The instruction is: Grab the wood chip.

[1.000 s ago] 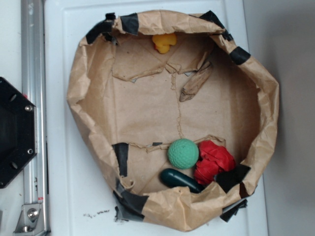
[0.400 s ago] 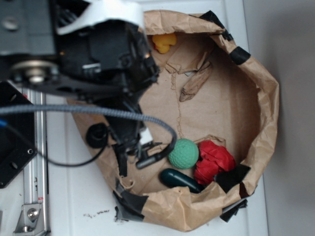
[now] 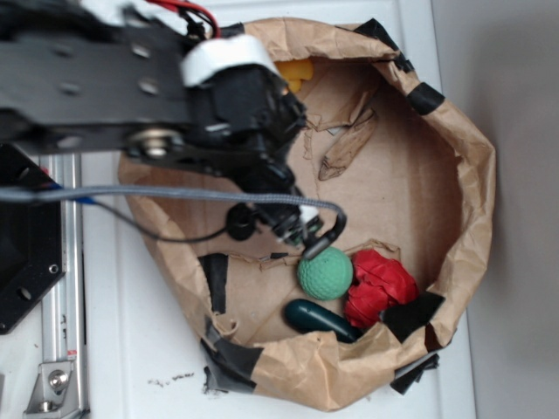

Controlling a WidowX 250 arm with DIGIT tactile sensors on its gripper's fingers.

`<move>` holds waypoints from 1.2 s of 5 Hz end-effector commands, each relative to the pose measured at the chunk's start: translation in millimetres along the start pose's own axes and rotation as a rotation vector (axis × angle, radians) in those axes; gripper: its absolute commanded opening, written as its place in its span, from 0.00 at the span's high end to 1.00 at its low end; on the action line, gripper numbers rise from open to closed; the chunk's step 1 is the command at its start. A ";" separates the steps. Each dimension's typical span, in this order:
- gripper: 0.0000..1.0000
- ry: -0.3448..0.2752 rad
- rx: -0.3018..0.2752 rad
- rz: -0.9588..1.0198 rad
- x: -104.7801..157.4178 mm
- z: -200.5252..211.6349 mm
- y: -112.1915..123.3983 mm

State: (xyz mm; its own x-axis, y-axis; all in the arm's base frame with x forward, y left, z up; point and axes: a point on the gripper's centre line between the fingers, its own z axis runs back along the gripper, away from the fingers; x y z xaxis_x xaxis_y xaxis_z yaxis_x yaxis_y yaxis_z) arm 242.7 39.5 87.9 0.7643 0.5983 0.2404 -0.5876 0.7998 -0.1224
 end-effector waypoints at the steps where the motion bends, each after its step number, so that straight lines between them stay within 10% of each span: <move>1: 0.00 -0.025 0.023 0.023 43.4 -36.7 -13.8; 5: 0.00 0.007 0.056 0.015 59.4 -52.7 -7.5; 6: 1.00 0.014 0.055 -0.003 60.7 -64.6 -7.7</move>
State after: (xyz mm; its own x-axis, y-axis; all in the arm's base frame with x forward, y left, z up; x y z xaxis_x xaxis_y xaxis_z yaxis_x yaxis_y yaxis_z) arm 301.7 59.8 24.8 0.7942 0.5818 0.1750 -0.5857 0.8098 -0.0342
